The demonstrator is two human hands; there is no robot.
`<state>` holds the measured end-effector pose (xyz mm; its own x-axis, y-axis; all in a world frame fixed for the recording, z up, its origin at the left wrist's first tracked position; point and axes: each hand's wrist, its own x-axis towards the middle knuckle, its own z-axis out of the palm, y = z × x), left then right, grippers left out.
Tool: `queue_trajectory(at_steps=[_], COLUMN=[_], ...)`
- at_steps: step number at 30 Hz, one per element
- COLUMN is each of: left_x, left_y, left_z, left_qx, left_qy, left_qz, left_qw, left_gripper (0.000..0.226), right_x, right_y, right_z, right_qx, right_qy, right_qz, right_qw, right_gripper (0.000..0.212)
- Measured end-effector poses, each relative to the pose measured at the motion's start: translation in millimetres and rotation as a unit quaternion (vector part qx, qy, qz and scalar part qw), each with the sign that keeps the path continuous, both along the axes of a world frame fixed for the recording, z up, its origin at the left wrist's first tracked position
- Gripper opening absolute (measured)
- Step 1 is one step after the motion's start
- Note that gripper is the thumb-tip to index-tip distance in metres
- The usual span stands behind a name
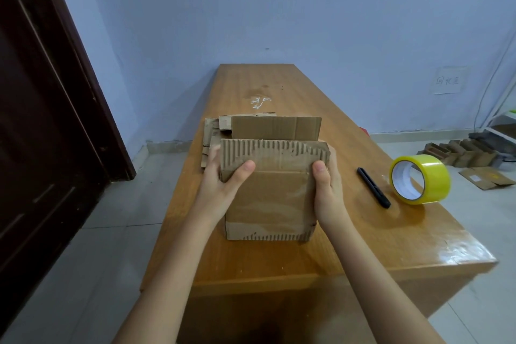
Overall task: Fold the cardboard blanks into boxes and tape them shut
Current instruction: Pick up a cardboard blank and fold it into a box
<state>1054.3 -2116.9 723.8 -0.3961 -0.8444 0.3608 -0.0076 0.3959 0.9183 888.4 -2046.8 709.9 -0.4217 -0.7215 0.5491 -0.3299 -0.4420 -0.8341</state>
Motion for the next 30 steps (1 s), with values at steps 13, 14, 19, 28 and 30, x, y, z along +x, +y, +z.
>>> queue_trajectory(at_steps=[13, 14, 19, 28, 30], left_x=[-12, -12, -12, -10, -11], left_y=[10, 10, 8, 7, 7], left_z=[15, 16, 21, 25, 22], left_qx=[0.045, 0.044, 0.039, 0.051, 0.036], left_qy=[0.083, 0.094, 0.099, 0.089, 0.091], left_qz=[0.022, 0.021, 0.031, -0.008, -0.007], left_qw=[0.995, 0.994, 0.994, 0.995, 0.995], left_gripper=[0.035, 0.041, 0.062, 0.067, 0.05], right_x=[2, 2, 0, -2, -1], right_y=[4, 4, 2, 2, 3], right_z=[8, 8, 12, 14, 13], right_qx=[0.017, 0.019, 0.037, 0.043, 0.022], right_qy=[-0.038, -0.037, -0.021, -0.044, -0.043], right_qz=[-0.01, -0.01, -0.015, -0.012, -0.005], right_qw=[0.999, 0.999, 0.999, 0.998, 0.999], right_gripper=[0.047, 0.05, 0.068, 0.06, 0.047])
